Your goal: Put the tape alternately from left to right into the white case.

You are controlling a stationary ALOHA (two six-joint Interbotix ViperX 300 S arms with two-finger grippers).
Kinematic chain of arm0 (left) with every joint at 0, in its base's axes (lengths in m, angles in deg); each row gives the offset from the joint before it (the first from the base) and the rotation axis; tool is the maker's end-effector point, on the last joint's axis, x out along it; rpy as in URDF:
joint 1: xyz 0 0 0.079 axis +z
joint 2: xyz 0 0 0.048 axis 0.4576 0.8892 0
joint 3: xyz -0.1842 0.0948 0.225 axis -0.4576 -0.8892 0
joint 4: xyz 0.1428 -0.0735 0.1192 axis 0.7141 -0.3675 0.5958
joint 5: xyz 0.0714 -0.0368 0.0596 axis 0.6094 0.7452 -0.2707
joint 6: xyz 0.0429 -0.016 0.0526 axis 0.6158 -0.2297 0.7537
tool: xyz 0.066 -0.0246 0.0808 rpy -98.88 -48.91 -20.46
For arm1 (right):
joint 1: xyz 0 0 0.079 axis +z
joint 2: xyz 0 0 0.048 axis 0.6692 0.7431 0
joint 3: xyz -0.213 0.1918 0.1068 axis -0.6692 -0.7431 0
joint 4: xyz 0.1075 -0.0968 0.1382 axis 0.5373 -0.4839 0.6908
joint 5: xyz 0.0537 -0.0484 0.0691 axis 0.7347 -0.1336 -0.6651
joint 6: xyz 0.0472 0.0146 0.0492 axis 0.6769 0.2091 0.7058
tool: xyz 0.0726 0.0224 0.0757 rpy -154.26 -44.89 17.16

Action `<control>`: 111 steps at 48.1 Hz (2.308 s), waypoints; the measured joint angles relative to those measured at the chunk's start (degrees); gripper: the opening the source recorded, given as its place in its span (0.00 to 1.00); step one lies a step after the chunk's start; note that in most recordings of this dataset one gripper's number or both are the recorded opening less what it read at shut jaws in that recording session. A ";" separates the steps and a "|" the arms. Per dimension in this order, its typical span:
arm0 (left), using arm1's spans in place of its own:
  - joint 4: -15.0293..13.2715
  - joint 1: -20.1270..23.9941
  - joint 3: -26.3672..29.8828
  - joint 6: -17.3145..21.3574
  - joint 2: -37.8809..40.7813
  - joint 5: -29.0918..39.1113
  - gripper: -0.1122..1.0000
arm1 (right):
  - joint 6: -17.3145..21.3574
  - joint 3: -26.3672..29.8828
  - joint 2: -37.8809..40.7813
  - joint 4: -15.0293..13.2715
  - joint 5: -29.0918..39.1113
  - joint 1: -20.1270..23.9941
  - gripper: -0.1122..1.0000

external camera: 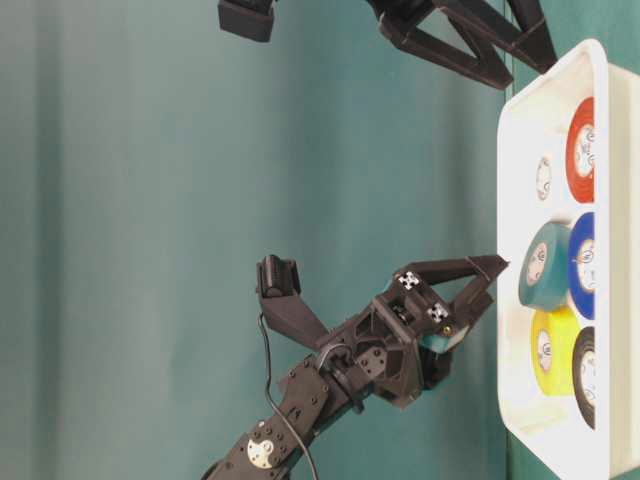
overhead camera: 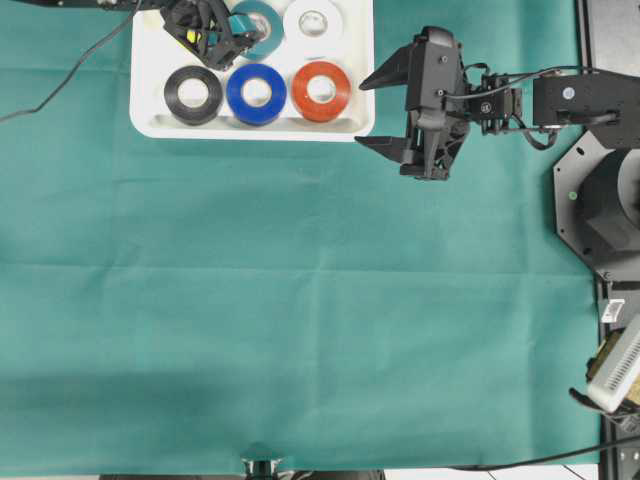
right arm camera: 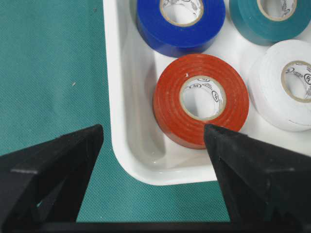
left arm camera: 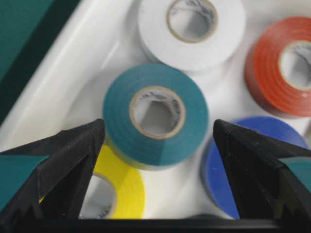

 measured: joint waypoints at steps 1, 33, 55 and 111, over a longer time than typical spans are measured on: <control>0.09 -0.18 -0.18 0.00 -0.35 0.00 0.97 | 0.00 0.09 0.00 0.00 0.00 0.00 0.86; 0.00 -11.69 -9.23 0.09 -9.67 0.00 0.97 | 0.00 0.09 0.00 0.00 0.00 0.00 0.86; 0.00 -19.60 -13.01 0.09 -11.95 -0.70 0.97 | 0.00 0.00 0.00 0.00 0.00 0.18 0.86; 0.00 -23.38 -22.15 1.41 -19.51 -6.33 0.96 | 0.09 -5.36 -7.65 0.00 0.00 5.01 0.86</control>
